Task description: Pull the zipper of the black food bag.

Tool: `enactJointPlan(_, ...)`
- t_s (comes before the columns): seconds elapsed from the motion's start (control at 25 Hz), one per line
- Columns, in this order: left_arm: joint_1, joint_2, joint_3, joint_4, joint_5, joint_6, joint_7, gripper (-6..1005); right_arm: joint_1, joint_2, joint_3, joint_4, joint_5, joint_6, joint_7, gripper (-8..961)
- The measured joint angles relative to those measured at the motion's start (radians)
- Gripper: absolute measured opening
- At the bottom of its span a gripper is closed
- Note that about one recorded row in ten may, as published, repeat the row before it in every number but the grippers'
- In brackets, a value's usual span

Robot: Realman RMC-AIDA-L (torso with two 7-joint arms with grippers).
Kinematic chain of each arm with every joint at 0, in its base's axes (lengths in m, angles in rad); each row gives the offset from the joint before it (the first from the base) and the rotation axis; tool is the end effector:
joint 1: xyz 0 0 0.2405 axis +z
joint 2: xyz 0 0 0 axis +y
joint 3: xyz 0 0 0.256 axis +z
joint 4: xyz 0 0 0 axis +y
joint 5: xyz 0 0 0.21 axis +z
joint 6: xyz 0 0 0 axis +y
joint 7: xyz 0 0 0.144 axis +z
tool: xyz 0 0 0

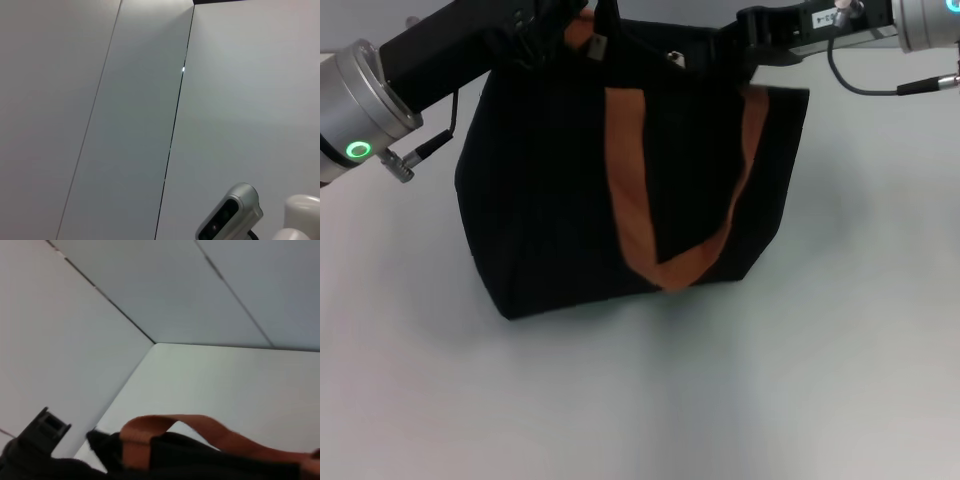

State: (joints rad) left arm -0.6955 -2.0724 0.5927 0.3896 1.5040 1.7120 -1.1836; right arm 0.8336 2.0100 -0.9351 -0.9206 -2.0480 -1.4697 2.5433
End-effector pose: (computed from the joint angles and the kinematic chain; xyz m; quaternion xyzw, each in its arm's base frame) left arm -0.1789 0.3619 0.0239 -0.8290 -0.1206 -0.5248 0.1510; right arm 0.1259 0.4174 0.0335 -0.8637 0.4678 0.1774 0.0606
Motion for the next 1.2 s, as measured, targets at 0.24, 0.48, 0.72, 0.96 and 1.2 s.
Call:
enactJointPlan(0.24,0.003,0.001,-0.001,0.004,0.001,0.000,0.000,50,-0.039,-0.006,0.026,-0.053,-0.053,-0.007,0.041,-1)
enactJointPlan(0.48,0.005,0.003,-0.001,0.006,0.001,-0.006,0.001,51,-0.071,-0.008,0.108,-0.100,-0.130,-0.037,0.064,-1)
enactJointPlan(0.72,0.004,0.003,-0.003,0.008,0.001,-0.023,-0.002,53,-0.104,-0.013,0.193,-0.114,-0.087,-0.108,0.007,2)
enactJointPlan(0.96,0.016,0.007,-0.006,0.010,-0.004,-0.049,-0.030,55,-0.242,-0.007,0.264,-0.035,0.311,-0.167,-0.349,8)
enactJointPlan(1.2,0.024,0.030,0.004,0.027,-0.004,-0.123,-0.121,56,-0.350,-0.001,0.264,0.248,0.498,-0.428,-1.066,166)
